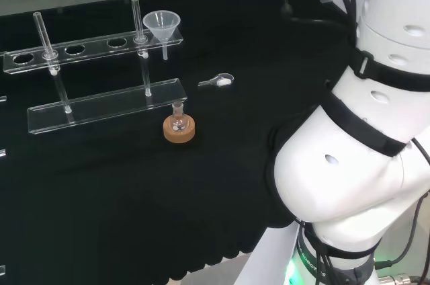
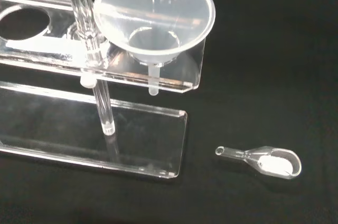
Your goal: Pick up the funnel from the transparent funnel stand.
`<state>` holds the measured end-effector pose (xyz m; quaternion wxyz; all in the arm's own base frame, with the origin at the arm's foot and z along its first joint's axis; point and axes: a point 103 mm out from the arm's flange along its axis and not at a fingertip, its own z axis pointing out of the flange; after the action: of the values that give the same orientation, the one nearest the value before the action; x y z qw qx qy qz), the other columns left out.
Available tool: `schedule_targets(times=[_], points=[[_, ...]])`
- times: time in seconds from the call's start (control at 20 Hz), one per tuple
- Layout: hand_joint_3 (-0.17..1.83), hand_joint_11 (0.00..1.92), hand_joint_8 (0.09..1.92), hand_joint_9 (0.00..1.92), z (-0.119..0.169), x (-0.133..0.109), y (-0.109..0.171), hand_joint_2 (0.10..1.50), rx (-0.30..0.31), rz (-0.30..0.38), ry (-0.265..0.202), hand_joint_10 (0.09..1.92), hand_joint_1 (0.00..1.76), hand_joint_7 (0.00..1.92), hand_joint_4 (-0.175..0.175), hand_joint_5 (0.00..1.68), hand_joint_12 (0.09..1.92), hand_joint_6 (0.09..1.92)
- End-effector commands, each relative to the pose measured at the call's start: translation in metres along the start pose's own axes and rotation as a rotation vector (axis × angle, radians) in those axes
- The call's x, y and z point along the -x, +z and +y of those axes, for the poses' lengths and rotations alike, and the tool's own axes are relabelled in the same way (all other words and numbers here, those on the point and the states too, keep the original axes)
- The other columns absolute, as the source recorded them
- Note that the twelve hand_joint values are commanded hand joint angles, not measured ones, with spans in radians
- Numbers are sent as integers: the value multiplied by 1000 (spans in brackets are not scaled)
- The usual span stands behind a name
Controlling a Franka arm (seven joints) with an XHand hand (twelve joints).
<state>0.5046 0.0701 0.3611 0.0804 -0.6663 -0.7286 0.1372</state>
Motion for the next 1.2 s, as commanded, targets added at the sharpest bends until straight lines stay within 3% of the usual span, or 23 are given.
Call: schedule_targets(times=[0.05,0.3,0.4,0.65,1.05,1.15,1.2], points=[[237,0,231,9,20,-1,18,865,-97,-8,26,731,359,0,26,145,1489,87],[213,0,187,0,32,-1,29,818,-148,0,41,714,398,0,24,96,1499,87],[203,0,87,0,34,-1,32,801,-160,-11,37,657,412,0,27,64,1508,87],[181,0,87,0,40,-6,39,763,-192,-37,28,672,473,15,30,31,1547,87],[170,6,87,0,45,-14,49,734,-197,-46,-2,731,527,0,30,0,1607,87],[169,9,87,0,42,-9,48,729,-196,-45,-71,721,534,0,30,0,1610,87],[168,10,87,0,43,-8,48,726,-200,-47,-75,719,538,0,29,0,1610,87]])
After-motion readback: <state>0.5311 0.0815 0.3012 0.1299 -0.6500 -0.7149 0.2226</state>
